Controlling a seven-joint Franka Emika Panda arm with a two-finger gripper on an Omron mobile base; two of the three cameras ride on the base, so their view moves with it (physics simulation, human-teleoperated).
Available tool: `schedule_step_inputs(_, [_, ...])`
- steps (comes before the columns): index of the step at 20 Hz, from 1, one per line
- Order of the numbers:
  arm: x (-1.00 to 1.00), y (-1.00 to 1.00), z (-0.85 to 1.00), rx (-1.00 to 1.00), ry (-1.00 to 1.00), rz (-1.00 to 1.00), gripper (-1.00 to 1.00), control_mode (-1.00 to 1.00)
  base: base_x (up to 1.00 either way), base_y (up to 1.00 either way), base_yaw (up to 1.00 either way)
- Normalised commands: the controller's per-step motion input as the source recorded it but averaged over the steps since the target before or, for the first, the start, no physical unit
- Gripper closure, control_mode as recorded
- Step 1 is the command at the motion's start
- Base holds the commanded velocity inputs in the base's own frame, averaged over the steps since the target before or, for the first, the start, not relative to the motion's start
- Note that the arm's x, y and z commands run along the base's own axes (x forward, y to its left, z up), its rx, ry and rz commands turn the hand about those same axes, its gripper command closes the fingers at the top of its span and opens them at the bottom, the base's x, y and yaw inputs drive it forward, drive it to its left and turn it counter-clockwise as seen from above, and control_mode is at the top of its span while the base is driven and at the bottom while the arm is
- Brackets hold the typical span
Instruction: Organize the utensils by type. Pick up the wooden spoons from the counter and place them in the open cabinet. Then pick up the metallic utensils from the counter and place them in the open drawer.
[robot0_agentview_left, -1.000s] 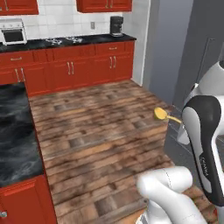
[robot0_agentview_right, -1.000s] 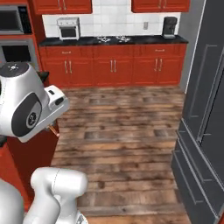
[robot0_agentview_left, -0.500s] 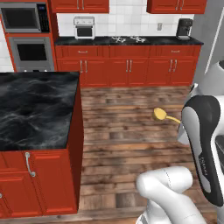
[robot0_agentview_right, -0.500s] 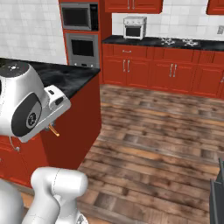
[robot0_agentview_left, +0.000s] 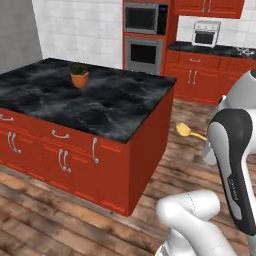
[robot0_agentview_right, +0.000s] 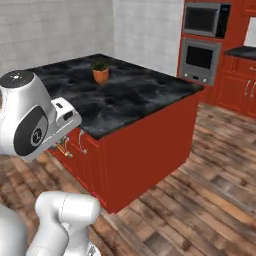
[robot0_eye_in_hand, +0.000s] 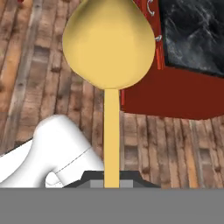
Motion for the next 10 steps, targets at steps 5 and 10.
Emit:
schedule_step_inputs(5, [0.00, 0.00, 0.00, 0.00, 0.00, 0.00, 1.00, 1.00, -0.70, -0.05, 0.83])
schedule_step_inputs(10, [0.00, 0.00, 0.00, 0.00, 0.00, 0.00, 1.00, 1.00, -0.20, 0.05, 0.83])
